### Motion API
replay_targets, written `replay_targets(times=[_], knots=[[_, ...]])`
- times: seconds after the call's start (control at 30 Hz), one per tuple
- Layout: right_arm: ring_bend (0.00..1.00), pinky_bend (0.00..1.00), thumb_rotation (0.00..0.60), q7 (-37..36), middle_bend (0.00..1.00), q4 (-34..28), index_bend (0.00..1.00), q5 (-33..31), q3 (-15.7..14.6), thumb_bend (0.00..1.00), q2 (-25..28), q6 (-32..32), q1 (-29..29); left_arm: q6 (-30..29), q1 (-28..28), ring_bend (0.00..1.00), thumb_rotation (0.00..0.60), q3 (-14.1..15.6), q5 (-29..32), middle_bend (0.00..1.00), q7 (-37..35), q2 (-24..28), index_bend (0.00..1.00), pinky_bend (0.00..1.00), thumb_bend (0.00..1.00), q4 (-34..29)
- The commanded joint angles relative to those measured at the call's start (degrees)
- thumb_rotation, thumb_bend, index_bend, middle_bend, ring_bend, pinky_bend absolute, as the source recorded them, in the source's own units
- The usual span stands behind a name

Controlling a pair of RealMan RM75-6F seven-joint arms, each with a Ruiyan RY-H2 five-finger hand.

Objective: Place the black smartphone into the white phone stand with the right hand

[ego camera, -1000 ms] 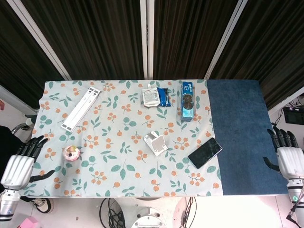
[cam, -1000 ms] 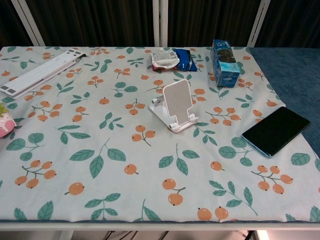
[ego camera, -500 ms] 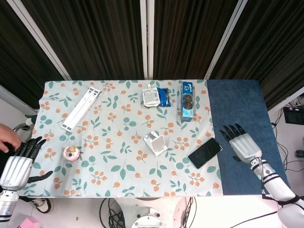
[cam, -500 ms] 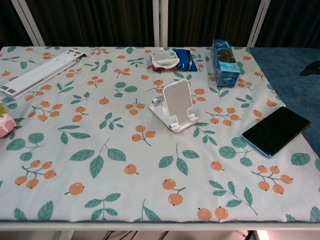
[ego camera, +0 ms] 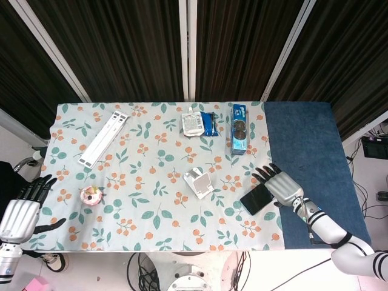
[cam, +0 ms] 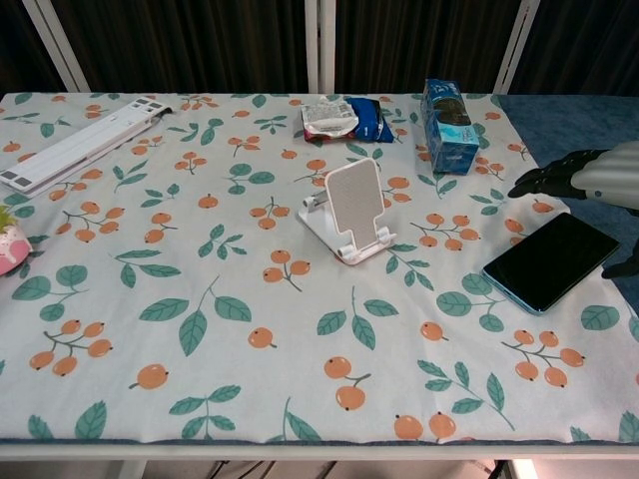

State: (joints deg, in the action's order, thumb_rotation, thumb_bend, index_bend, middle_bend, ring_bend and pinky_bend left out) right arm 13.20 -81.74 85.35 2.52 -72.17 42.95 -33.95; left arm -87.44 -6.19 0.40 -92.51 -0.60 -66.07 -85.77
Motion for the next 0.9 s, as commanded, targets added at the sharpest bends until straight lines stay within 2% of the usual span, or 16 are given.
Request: replay_targets(times=[0.03,0.23,0.4,0.67,0.9], knots=[[0.00,0.00,0.600,-0.70,0.00,0.82,0.00,0.15,-0.27,0.06,-0.79,0.30,-0.41,0.02,0.00,0.09,0.477,-0.02,0.05,0.07,-0.03,0.05,0.10,0.21,0.00,0.00],[0.00,0.00,0.600,-2.88,0.00,2.58,0.01,0.85,-1.18,0.07,-1.72,1.46,-0.58,0.37,-0.09,0.09,0.479,-0.02,0.19,0.07,-0.04,0.06,0.10,0.21,0.00,0.06],[0.00,0.00,0.600,-4.79,0.00,4.10,0.08,0.92,-1.91,0.08,-2.26,1.79,-0.72,0.81,-0.34,0.09,0.481,-0.07,0.24,0.07,0.09,-0.09,0.10,0.21,0.00,0.00],[0.00,0.00,0.600,-6.50,0.00,5.91,0.18,1.62,-3.00,0.15,-2.69,1.48,-1.64,1.10,-0.47,0.09,0.476,-0.10,0.36,0.07,0.76,-0.19,0.10,0.21,0.00,-0.37],[0.00,0.00,0.600,-6.96,0.00,6.28,0.20,1.69,-3.64,0.17,-2.50,1.40,-2.12,1.27,-0.41,0.09,0.480,-0.04,0.57,0.07,0.80,-0.20,0.10,0.21,0.00,-0.32]])
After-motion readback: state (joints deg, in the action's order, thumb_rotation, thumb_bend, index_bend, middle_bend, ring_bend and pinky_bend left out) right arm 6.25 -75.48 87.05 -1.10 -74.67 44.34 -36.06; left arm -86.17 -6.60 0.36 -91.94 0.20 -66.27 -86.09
